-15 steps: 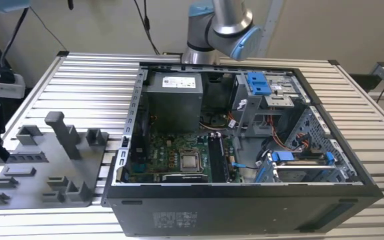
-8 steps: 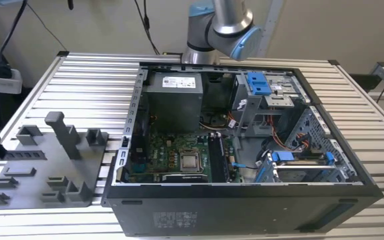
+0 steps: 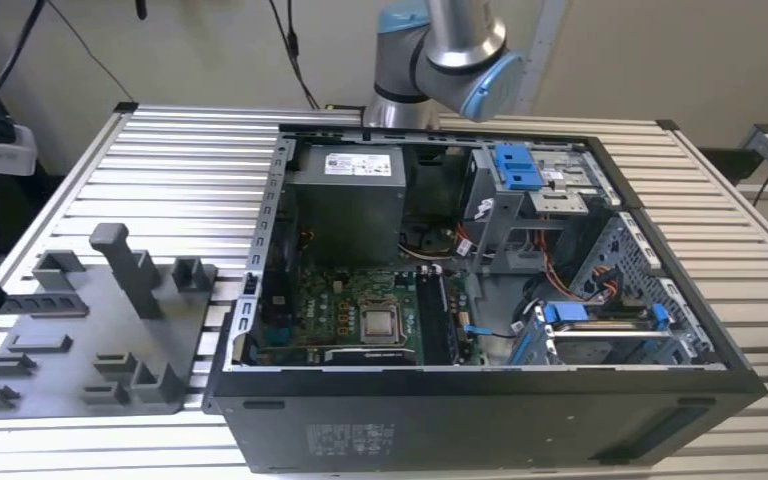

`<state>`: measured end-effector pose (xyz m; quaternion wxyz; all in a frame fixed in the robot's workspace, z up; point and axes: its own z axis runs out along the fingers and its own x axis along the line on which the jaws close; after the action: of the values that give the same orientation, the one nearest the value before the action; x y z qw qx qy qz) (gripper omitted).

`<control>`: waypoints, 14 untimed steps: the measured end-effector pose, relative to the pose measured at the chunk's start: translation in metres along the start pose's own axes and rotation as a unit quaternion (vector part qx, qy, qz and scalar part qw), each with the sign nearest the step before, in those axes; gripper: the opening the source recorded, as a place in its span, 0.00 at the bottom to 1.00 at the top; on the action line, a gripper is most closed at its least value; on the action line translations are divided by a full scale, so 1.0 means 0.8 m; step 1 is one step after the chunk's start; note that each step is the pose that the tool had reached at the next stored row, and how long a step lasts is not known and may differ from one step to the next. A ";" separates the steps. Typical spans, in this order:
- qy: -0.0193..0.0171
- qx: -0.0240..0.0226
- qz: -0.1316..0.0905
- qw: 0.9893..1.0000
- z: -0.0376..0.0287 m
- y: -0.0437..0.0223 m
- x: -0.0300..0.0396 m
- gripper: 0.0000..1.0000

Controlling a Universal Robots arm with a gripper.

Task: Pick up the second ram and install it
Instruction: 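Pick up the second ram and move it above second insertion slot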

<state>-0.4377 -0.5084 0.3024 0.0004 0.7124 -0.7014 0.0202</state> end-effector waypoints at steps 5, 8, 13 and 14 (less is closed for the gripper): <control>0.000 0.000 0.000 1.000 -0.0072 -0.0002 0.0002 0.14; 0.000 0.000 0.000 1.000 -0.0117 -0.0003 0.0003 0.14; 0.000 0.000 0.000 1.000 -0.0182 -0.0005 0.0005 0.14; 0.000 0.000 0.000 1.000 -0.0194 -0.0006 0.0006 0.14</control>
<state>-0.4377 -0.5084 0.3179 0.0004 0.7124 -0.7015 0.0202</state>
